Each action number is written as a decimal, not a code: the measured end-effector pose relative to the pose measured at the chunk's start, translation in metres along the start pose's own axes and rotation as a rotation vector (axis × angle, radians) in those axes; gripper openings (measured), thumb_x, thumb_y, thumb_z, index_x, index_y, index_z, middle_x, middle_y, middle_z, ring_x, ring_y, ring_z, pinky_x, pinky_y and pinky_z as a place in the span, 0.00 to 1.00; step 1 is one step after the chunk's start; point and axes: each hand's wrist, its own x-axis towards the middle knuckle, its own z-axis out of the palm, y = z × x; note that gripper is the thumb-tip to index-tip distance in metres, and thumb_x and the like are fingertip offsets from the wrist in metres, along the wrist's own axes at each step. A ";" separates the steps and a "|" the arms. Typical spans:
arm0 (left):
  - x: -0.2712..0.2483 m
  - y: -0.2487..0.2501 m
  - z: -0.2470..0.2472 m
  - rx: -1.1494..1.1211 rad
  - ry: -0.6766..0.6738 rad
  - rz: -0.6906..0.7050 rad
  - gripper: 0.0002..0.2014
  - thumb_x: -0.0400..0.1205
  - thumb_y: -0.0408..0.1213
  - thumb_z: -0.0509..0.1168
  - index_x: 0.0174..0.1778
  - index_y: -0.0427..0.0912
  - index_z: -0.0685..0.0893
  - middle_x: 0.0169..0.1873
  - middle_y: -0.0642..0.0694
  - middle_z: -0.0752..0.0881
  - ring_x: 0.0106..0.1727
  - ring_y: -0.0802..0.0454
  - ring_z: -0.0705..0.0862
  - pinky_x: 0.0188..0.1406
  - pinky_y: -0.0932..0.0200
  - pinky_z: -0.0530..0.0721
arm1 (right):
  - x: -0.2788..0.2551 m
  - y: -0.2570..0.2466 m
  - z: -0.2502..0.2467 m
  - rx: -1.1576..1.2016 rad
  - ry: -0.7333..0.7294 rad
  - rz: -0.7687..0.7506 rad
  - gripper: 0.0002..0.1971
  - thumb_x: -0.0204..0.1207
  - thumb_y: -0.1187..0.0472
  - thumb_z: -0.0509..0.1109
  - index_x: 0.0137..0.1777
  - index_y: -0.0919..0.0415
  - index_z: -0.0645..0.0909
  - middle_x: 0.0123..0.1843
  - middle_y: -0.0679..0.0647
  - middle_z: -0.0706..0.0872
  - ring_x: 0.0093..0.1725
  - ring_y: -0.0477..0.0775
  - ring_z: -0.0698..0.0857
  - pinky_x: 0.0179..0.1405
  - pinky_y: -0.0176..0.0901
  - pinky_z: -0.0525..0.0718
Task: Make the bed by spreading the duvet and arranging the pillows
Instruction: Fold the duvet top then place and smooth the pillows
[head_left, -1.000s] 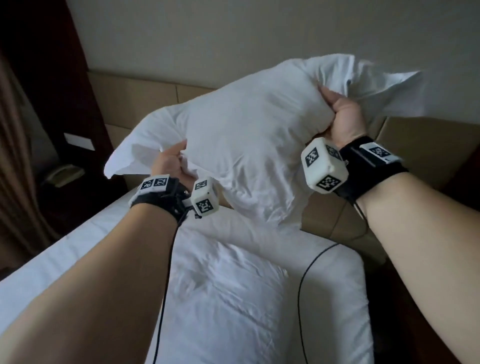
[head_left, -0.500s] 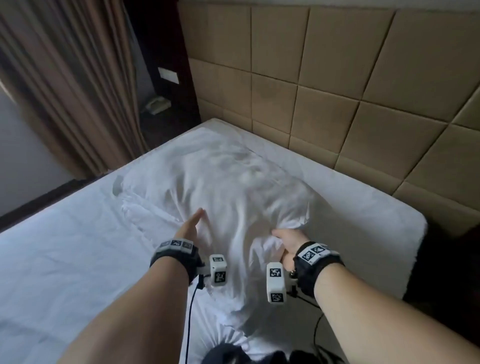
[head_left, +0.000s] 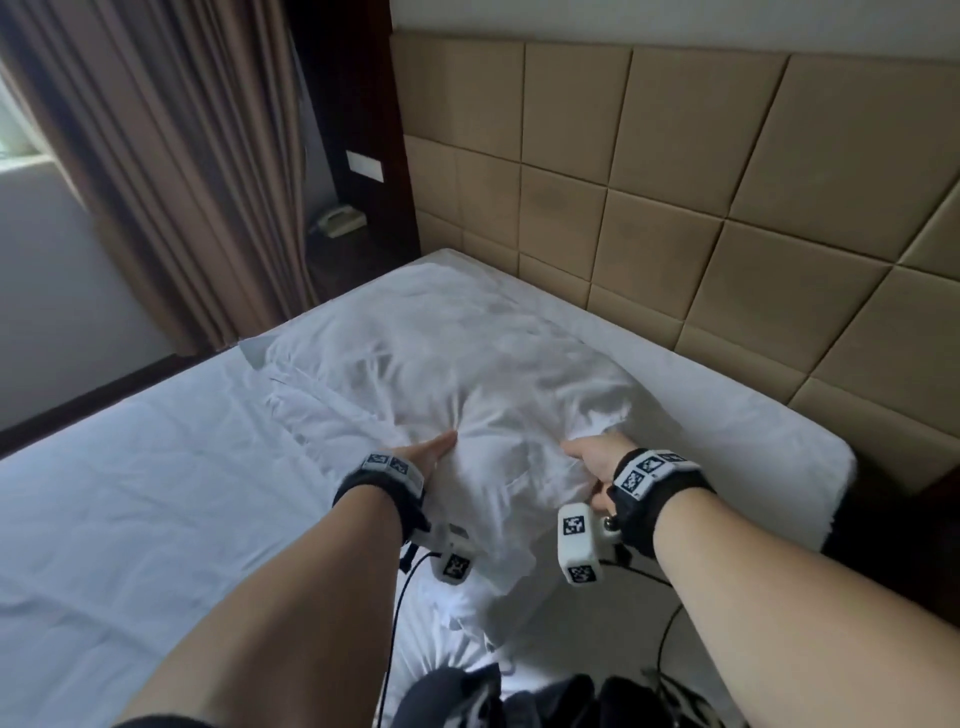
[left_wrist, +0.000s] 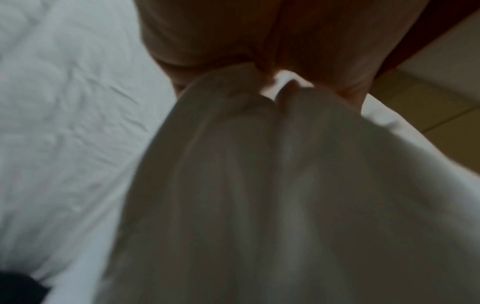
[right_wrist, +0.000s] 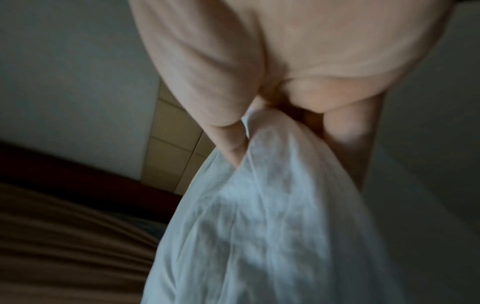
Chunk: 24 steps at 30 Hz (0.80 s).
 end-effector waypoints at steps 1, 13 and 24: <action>-0.021 0.000 -0.001 0.031 -0.075 -0.050 0.47 0.61 0.70 0.80 0.66 0.36 0.86 0.62 0.35 0.89 0.61 0.36 0.88 0.62 0.46 0.84 | 0.003 0.002 -0.003 -0.089 0.026 0.006 0.30 0.59 0.48 0.76 0.61 0.60 0.81 0.55 0.65 0.89 0.47 0.69 0.92 0.50 0.68 0.91; 0.008 0.129 -0.056 0.769 0.486 0.477 0.46 0.75 0.80 0.53 0.87 0.73 0.42 0.90 0.45 0.40 0.90 0.34 0.44 0.85 0.28 0.54 | -0.004 -0.091 0.019 -0.868 0.344 -0.290 0.45 0.74 0.25 0.56 0.88 0.38 0.44 0.91 0.52 0.39 0.88 0.64 0.41 0.82 0.75 0.43; 0.168 0.105 -0.008 1.172 0.214 0.342 0.51 0.60 0.91 0.45 0.76 0.83 0.29 0.87 0.50 0.28 0.85 0.28 0.33 0.68 0.10 0.50 | 0.110 -0.029 0.112 -1.057 0.041 0.004 0.59 0.55 0.09 0.49 0.83 0.29 0.29 0.86 0.41 0.23 0.85 0.63 0.24 0.71 0.88 0.37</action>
